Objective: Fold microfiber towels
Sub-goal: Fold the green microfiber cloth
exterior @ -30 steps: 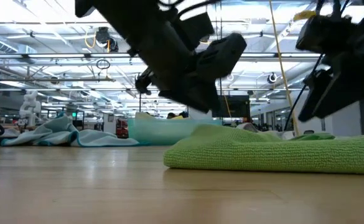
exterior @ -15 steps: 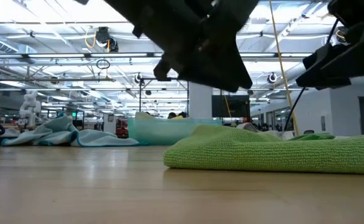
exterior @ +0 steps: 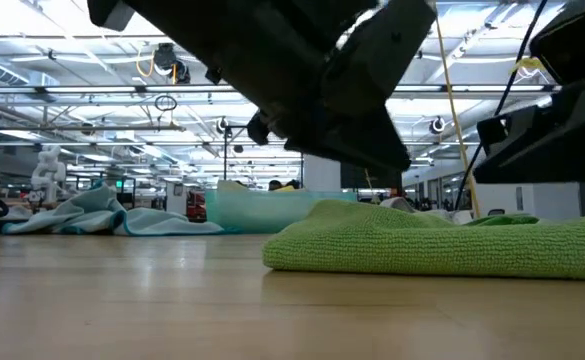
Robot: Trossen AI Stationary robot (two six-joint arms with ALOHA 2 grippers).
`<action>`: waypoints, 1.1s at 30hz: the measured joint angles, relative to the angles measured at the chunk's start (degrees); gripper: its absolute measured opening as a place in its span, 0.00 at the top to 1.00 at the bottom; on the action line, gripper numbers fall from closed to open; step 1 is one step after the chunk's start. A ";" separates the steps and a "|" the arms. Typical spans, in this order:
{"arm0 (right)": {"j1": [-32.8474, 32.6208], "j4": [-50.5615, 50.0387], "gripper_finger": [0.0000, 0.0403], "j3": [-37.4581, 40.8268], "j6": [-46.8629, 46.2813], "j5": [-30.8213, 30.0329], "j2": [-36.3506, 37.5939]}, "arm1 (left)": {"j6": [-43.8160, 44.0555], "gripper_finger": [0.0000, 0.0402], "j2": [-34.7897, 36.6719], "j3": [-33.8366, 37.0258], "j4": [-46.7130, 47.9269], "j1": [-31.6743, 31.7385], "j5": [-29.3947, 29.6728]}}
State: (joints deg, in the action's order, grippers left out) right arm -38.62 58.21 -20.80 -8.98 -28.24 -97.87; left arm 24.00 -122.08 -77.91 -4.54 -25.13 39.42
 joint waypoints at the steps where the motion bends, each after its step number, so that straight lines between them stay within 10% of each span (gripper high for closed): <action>1: -0.01 1.00 0.81 0.00 0.14 0.04 -0.75 | -0.02 0.71 0.02 -0.02 -0.19 -0.13 -0.27; 33: -0.01 3.74 0.88 -0.04 0.29 0.01 -4.32 | 1.12 0.71 0.09 -0.02 1.17 -0.33 -0.54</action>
State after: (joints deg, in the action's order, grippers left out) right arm -38.63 61.95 -20.84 -8.69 -28.23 -102.19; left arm 25.13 -121.99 -77.93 -3.37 -25.46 38.88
